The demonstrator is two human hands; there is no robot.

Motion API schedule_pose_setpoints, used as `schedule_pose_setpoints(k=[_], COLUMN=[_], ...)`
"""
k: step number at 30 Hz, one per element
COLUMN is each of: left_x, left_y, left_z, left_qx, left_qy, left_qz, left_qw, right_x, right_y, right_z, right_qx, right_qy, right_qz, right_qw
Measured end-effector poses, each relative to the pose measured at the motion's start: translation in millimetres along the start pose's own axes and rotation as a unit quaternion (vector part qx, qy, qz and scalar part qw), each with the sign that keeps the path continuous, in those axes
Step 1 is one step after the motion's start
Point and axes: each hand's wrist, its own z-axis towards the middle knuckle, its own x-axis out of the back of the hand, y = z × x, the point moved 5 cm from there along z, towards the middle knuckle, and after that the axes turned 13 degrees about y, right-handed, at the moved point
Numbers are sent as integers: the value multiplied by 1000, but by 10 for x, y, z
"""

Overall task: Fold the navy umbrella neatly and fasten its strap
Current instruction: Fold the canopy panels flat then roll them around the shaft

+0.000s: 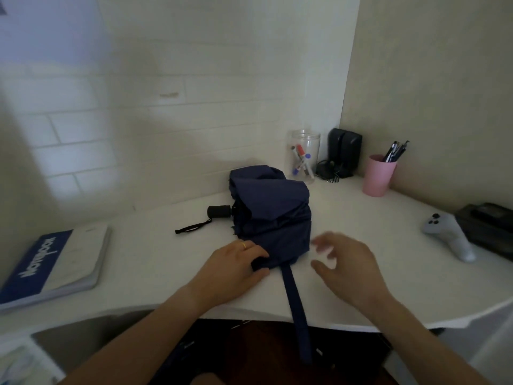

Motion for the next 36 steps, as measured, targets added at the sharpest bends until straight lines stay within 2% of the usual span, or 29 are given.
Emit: schedule_pose_setpoints(k=[4, 7, 11, 14, 18, 23, 25, 28, 30, 34, 36], left_x=[42, 104, 249, 343, 396, 189, 219, 246, 235, 172, 174], left_y=[-21, -25, -63, -83, -134, -219, -315, -462, -484, -423, -458], left_z=[-11, -111, -319, -428, -336, -293, -337, -303, -193, -113, -183], left_qx=[-25, -53, -56, -35, 33, -29, 2, 97, 118, 43, 16], left_qy=[1, 20, 17, 8, 74, -23, -9, 29, 44, -33, -66], left_qz=[18, 35, 19, -25, -111, -27, -17, -77, -103, -70, -51], left_qw=[1000, 998, 998, 999, 991, 999, 1000, 992, 987, 996, 996], right_x=[-346, -451, -451, -425, -403, -577, -558, -522, -514, -639, -684], right_y=[45, -7, -106, -142, -185, -144, -53, -41, -85, -75, 28], right_z=[275, 247, 4, -99, -15, 63, 105, 211, 313, 386, 358], right_qx=[165, 222, 239, 229, 214, 182, 158, 154, 142, 207, 208], right_qy=[-77, -60, -47, -76, -56, -108, -95, -38, -25, -107, -135], right_qz=[-34, -28, 21, 48, 71, 69, 68, 89, 121, 27, 5], right_qw=[983, 973, 970, 969, 973, 975, 980, 983, 982, 972, 969])
